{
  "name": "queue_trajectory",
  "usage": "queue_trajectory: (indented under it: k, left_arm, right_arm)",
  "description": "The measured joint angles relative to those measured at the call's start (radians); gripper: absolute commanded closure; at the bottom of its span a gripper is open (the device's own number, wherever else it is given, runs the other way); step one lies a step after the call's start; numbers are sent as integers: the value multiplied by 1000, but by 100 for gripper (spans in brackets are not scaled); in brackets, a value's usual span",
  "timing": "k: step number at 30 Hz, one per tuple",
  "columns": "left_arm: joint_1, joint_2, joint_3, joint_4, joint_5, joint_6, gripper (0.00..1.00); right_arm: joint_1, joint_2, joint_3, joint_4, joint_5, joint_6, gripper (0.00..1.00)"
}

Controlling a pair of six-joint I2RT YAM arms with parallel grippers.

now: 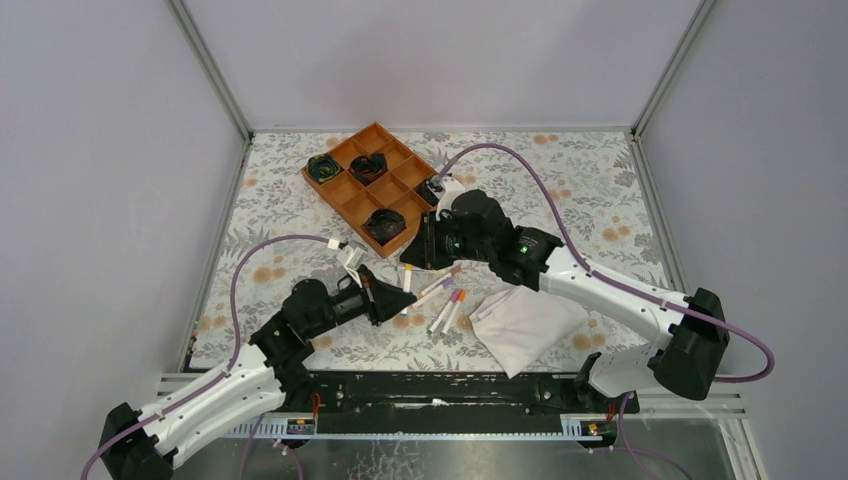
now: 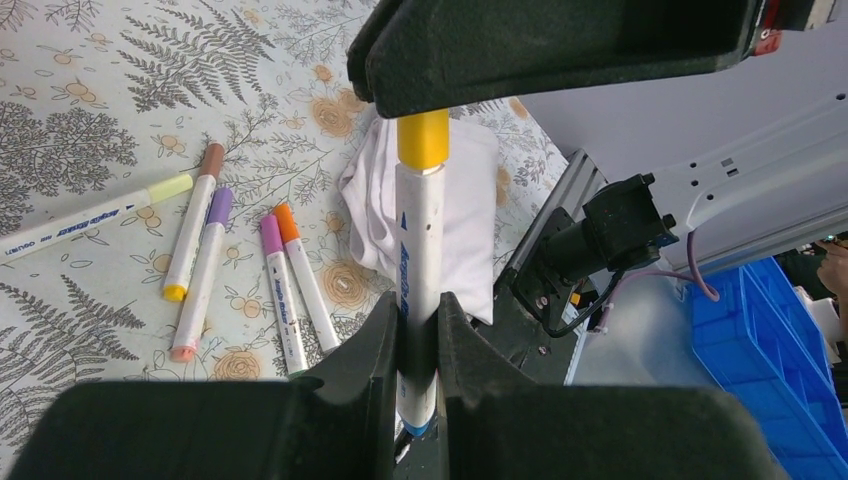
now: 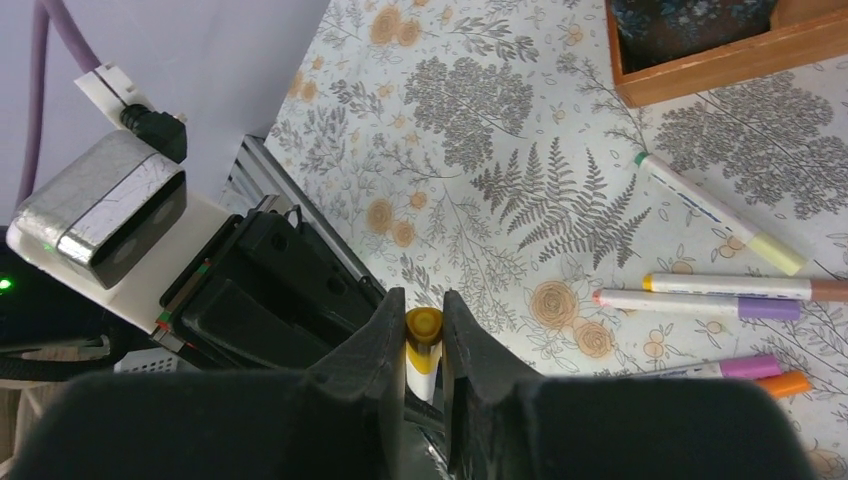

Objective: Insert the pens into the pen caps
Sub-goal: Insert the pen cap onto the pen.

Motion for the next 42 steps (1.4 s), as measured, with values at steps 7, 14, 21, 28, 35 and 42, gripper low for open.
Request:
queue_trajectory:
  k: [7,14,21,28,35,42]
  left_arm:
    - [0,-25,0,15,34,-31,100]
    - [-5,-55,0,53,86,-59,100]
    - [-13,-60,5,51,119,-73,100]
    - [-19,-41,42,0,119,-70,100]
    - [-21,-19,85,-109,79,-44,100]
    - [-26,-14,93,-205,51,-24,100]
  right_arm:
    - [-17,-19,-20,51,-109,-10,100]
    - [-24,-66,-38,90,-212,-29,100]
    - [-27,-73,-36,82,-279,-65,100]
    - [-29,-71,-12,31,-278,-85,100]
    - [-10,-24,42,-54,-205,-89,100]
    - [17,19,58,-100,-144,-83,100]
